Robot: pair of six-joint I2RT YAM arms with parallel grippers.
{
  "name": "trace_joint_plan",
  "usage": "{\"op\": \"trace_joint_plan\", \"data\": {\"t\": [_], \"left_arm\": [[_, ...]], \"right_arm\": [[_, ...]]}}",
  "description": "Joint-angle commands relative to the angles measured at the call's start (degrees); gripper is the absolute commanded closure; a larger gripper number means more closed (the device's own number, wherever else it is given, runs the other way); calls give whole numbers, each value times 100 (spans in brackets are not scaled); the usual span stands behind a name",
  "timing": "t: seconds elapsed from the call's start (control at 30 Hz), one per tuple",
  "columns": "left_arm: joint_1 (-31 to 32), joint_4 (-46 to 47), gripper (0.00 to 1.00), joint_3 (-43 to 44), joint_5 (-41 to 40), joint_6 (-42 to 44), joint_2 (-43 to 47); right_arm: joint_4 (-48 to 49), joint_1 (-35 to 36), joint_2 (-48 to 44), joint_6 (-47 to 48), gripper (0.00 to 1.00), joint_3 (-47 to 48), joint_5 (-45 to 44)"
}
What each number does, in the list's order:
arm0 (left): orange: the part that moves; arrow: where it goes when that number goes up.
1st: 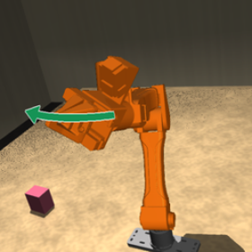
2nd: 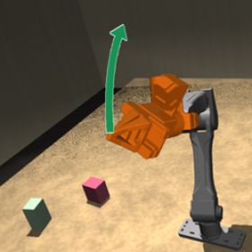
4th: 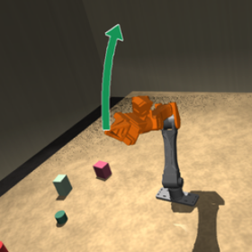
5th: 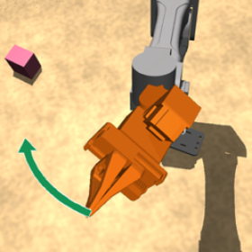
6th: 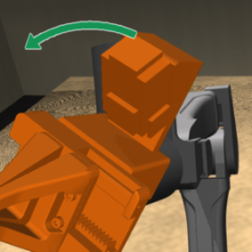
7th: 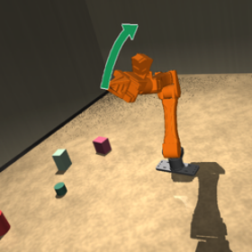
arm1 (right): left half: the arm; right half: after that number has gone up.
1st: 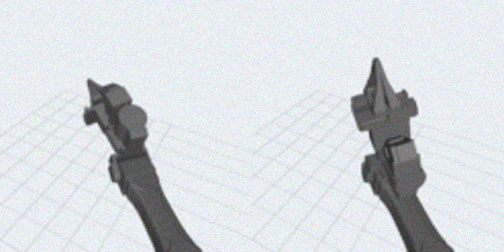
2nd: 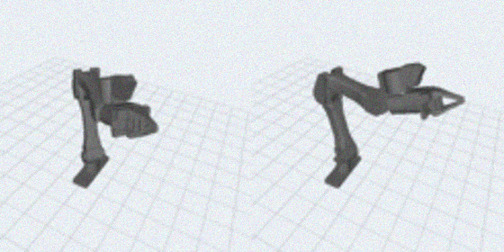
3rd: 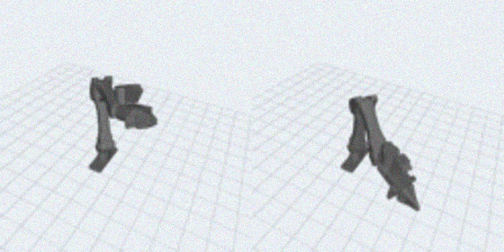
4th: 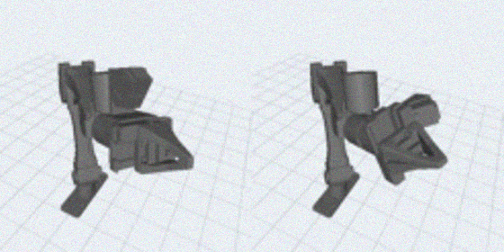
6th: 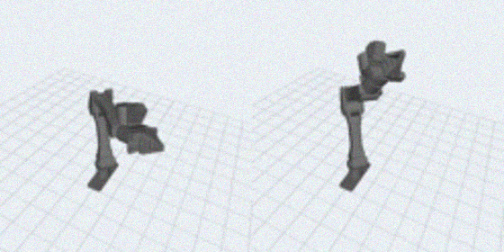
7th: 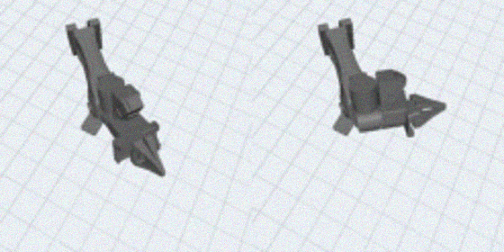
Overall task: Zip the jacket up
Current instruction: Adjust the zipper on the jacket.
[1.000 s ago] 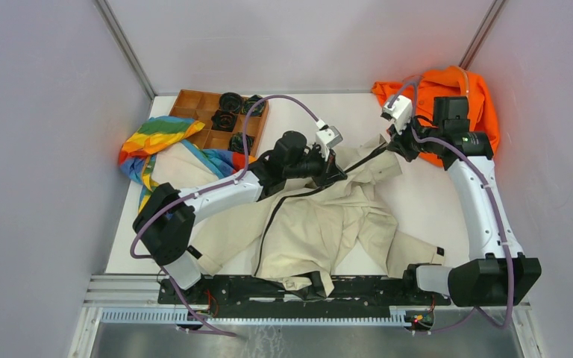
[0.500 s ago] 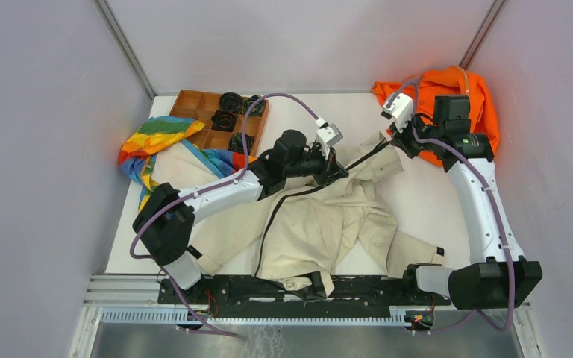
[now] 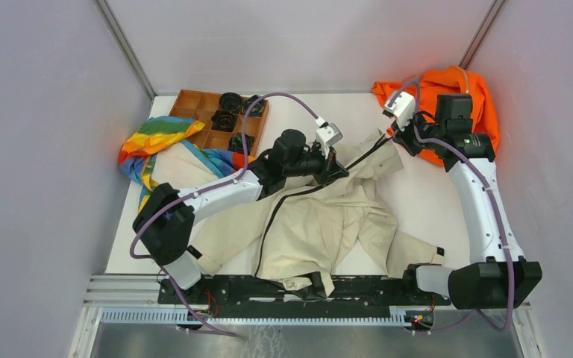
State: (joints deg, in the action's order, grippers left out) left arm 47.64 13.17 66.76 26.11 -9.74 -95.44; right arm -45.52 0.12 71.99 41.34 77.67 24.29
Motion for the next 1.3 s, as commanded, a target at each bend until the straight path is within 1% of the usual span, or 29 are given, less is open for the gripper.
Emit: {"op": "trace_joint_plan", "data": {"t": [0.0,0.07,0.1,0.13,0.17,0.2,0.27,0.33,0.37,0.43,0.5,0.63,0.77,0.83,1.0,1.1,1.27], "left_arm": [[-77,-1211,98,-75,484,-214,-22],[-91,-1219,98,-19,512,-256,-44],[-96,-1201,98,8,529,-280,-58],[-97,-1183,98,30,541,-289,-55],[-102,-1158,98,44,548,-306,-54],[-103,-1128,98,61,557,-329,-58],[-114,-1051,98,90,585,-386,-47],[-122,-926,98,108,666,-470,-36],[-117,-843,98,109,720,-554,-43],[-131,-702,96,117,825,-677,-53],[-140,-604,85,134,840,-811,-54],[-141,-413,65,91,699,-843,75],[-180,59,45,-136,562,-921,331],[-248,406,38,-267,574,-1153,406],[-483,1106,33,-225,884,-2053,290],[-623,1672,33,-92,1140,-3036,104],[-625,1557,33,468,1435,-3639,-246]], "right_arm": [[1283,-504,-282,11,100,408,-298],[878,-504,-291,142,100,381,715],[526,-483,-263,378,100,372,1186],[-31,-427,-215,862,100,424,1703],[-514,-333,-156,1324,100,459,2024],[-942,-221,-132,1595,100,445,2158],[-1286,-55,-193,1881,100,302,2206],[-1140,-41,-365,1796,100,31,2148],[-1059,118,-456,1759,100,-107,2110],[-880,202,-581,1619,100,-291,1977],[-752,225,-607,1431,100,-395,1927],[-823,270,-633,1368,100,-475,2146],[-774,312,-784,1481,100,-589,2134],[-781,319,-836,1594,100,-649,2169],[-938,443,-1111,2236,100,-930,2362],[-651,556,-1393,2443,100,-1283,2268],[-419,709,-1563,2451,100,-1554,2076]]}}
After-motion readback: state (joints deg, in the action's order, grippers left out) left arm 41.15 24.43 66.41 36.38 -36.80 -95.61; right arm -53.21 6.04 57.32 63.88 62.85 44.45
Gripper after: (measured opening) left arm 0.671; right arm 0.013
